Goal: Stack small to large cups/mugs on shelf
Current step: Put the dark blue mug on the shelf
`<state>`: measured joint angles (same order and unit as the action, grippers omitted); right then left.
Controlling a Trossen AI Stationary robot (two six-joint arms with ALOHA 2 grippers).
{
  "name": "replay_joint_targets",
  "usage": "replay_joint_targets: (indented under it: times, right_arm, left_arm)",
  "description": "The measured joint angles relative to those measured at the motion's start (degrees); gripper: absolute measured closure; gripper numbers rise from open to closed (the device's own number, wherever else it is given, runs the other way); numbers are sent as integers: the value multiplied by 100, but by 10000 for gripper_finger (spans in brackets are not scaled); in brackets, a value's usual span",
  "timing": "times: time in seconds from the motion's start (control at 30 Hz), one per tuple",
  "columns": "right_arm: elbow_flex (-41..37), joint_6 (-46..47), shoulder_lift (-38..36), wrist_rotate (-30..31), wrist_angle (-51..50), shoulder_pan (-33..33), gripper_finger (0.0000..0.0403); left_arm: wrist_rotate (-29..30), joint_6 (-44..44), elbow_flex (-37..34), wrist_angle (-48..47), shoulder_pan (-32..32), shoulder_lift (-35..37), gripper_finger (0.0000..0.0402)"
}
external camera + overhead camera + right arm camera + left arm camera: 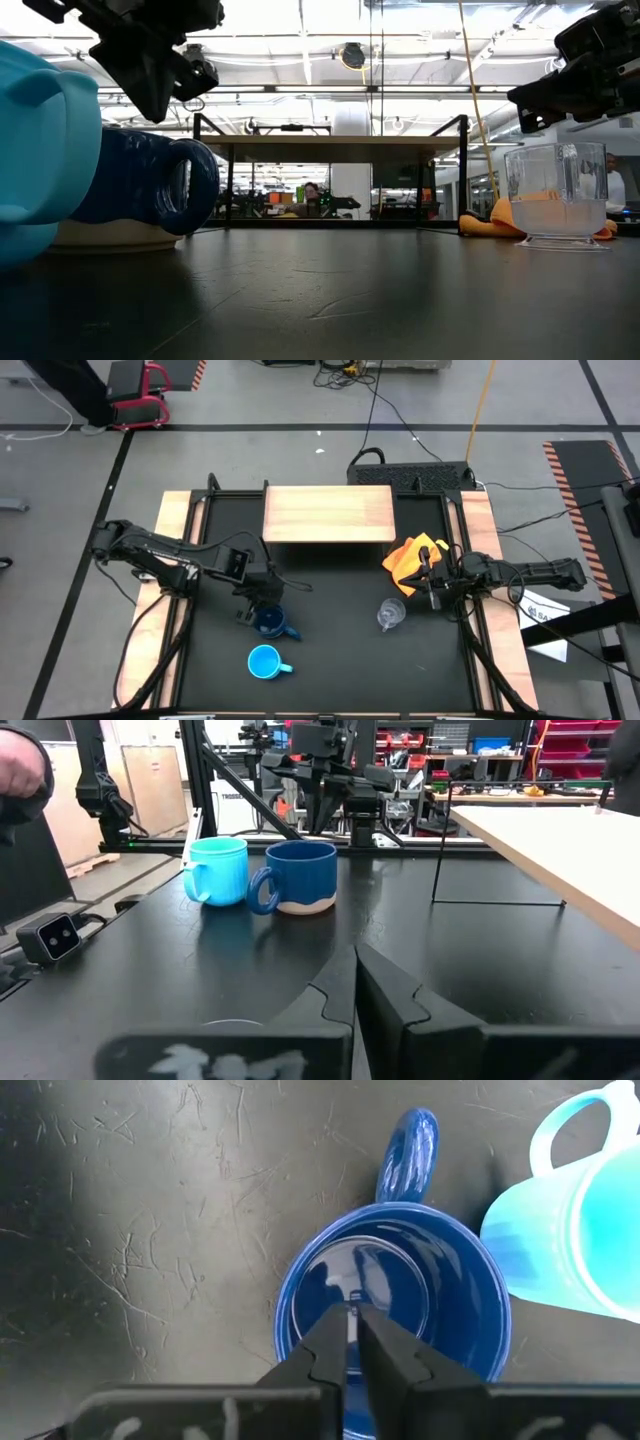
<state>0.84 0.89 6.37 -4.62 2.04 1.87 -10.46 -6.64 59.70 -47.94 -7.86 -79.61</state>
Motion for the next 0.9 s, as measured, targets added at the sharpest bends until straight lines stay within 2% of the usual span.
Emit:
replay_joint_targets:
  times: [0.57,0.9]
  right_arm:
    - [0,11,0,2,4,0,403]
    - [0,207,0,-1,29,0,403]
  left_arm:
    - [-2,97,-2,17,145,0,213]
    - [-4,-23,-2,25,221,0,167]
